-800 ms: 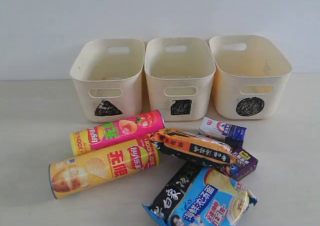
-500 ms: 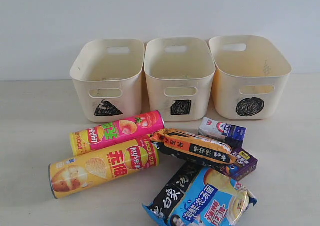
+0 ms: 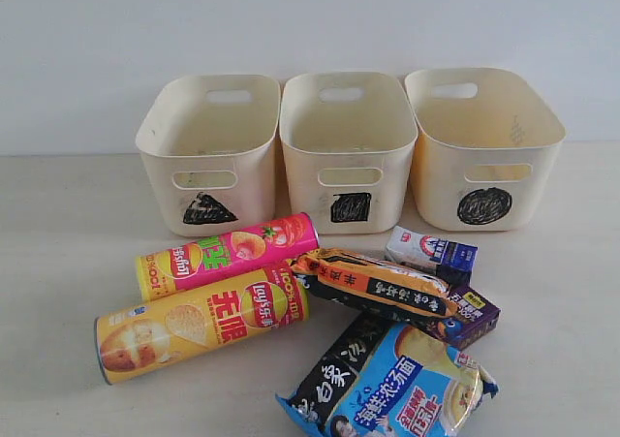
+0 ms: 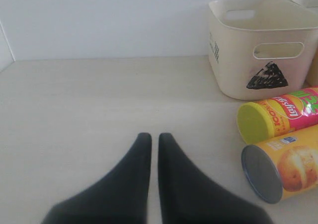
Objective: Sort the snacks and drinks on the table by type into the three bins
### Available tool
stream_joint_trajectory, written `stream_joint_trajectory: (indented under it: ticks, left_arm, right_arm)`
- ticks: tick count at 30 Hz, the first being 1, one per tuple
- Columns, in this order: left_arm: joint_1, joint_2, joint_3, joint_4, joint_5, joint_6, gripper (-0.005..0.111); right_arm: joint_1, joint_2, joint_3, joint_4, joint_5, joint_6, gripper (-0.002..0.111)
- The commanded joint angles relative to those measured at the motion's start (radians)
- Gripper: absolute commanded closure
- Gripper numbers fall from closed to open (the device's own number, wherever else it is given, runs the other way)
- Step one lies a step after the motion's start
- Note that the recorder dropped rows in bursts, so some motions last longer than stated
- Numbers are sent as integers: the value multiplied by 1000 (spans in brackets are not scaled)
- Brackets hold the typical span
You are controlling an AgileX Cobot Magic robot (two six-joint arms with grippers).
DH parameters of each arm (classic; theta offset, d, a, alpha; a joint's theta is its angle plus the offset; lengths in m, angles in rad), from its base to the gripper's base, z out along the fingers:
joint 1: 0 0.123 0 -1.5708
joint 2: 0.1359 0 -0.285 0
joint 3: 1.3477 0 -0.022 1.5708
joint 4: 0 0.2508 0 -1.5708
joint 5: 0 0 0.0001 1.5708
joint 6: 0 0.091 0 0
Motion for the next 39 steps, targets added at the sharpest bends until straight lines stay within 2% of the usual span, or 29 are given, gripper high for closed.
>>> stream_joint_trajectory:
  ticks: [1,9,13,20,22,30,31,33,34,36,38,39]
  left_arm:
    - [1,-3,-3,-4,-9,1,102]
    - [1,-3,-3,-4,-9,1,102]
    - [1,-3,-3,-4,-9,1,102]
    - [1,-3,-3,-4,-9,1,102]
    - [1,-3,-3,-4,-8,1,102]
    - [1,-3,-3,-4,-8,1,102]
    - [1,-3,-3,-4,-8,1,102]
    - [1,-3,-3,-4,-8,1,102]
    - [1,-3,-3,-4,-8,1,102]
    - [1,-3,-3,-4,-8,1,102]
    - [-1,-3,-3,-4,-8,1,102]
    - [-1,-3,-3,-4,-8,1,102]
  right_arm:
    - [-2,63,-90,-10,159,-106,108]
    - [13,84,-190,24,432,-296,108]
    - [119,84,-230,46,576,-455,108]
    - [274,102,-290,57,808,-522,108]
    - [359,154,-302,60,881,-534,108]
    - [559,408,-368,86,914,-622,105]
    - [579,431,-368,86,910,-632,100]
    - [624,494,-368,84,878,-631,79]
    - [643,523,-368,79,848,-631,61]
    - [659,567,-368,75,801,-634,33]
    - [659,596,-368,75,766,-632,13]
    - [659,607,-368,75,758,-632,10]
